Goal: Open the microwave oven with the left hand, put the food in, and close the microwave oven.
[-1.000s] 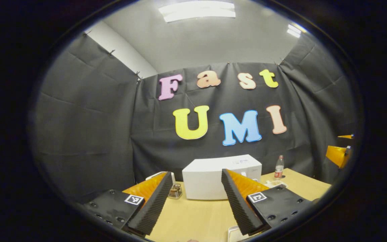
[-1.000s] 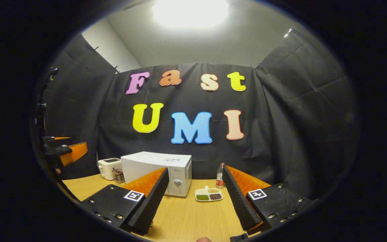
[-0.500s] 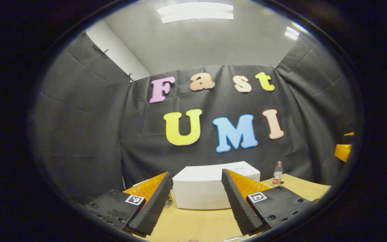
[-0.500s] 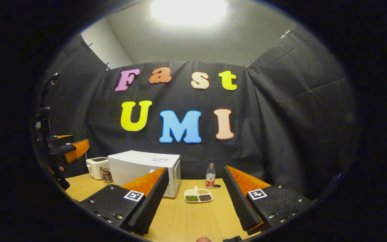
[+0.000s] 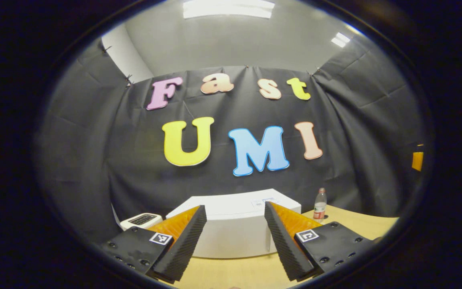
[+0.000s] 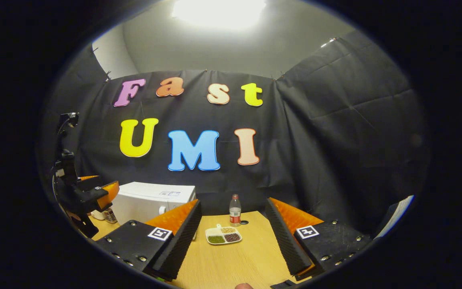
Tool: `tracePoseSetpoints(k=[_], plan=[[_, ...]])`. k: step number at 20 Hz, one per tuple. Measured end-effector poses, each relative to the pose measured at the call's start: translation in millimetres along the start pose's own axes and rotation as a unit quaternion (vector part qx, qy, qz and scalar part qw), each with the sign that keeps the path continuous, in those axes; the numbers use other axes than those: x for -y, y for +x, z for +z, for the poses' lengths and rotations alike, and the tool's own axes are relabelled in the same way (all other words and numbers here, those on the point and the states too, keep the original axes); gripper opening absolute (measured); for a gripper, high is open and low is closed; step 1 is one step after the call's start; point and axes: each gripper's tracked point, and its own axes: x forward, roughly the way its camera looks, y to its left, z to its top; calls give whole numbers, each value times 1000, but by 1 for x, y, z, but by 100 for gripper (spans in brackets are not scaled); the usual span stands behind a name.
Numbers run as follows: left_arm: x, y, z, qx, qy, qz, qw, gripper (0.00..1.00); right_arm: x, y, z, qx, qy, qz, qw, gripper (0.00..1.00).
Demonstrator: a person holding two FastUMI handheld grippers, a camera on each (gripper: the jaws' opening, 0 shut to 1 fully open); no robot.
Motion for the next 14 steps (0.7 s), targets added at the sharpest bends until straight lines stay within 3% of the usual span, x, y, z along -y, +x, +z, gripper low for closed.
tracePoseSetpoints(k=[8, 9, 10, 11, 14], plan=[[40, 75, -64, -38, -16, -65, 997, 96, 12, -7, 0, -5, -33, -85, 996, 97], [46, 83, -76, -46, -17, -71, 996, 92, 13, -8, -2, -8, -37, -95, 995, 96], [50, 91, -86, -54, -19, -76, 995, 96, 14, -9, -3, -11, -44, -105, 993, 96], [55, 99, -97, -62, -22, -81, 995, 91, 14, -10, -4, -14, -49, -111, 993, 97], [64, 119, -124, -82, -18, -91, 992, 92, 11, -15, -1, -16, -60, -124, 990, 96]])
